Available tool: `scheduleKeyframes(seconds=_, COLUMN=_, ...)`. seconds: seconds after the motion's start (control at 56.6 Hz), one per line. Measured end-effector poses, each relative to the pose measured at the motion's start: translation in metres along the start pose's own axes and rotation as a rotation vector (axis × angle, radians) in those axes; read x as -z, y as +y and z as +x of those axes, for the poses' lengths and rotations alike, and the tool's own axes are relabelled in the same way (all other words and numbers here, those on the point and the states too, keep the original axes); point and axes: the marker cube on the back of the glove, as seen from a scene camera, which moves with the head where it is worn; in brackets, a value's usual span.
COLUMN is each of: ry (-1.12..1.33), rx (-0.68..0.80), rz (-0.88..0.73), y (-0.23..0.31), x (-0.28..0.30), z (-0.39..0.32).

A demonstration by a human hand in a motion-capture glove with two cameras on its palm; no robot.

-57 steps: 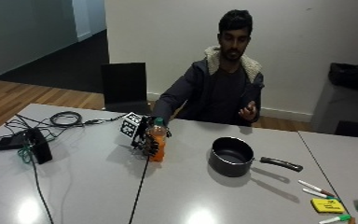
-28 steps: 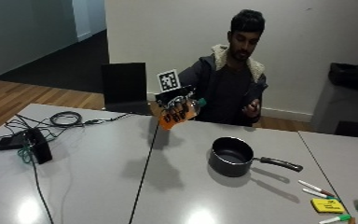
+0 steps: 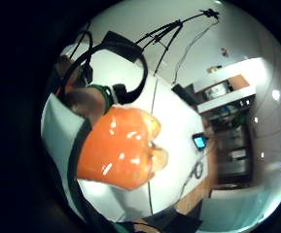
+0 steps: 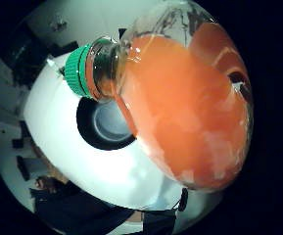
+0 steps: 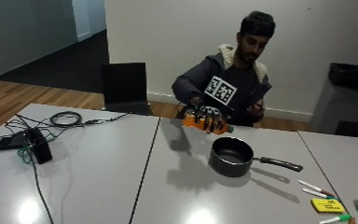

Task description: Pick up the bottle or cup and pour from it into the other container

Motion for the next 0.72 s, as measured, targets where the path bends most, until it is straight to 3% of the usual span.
scheduleKeyframes(seconds=0.053, ry=0.084, rx=0.130, rz=-0.012, y=-0.001, x=0.000, z=-0.009)
scheduleKeyframes(seconds=0.212, ry=0.352, rx=0.263, rz=-0.010, y=-0.012, x=0.001, z=-0.045)
scheduleKeyframes(seconds=0.424, ry=0.534, rx=0.332, rz=-0.015, y=-0.008, x=-0.004, z=-0.081)
scheduleKeyframes(seconds=0.724, ry=0.522, rx=0.338, rz=-0.043, y=-0.008, x=-0.002, z=-0.078)
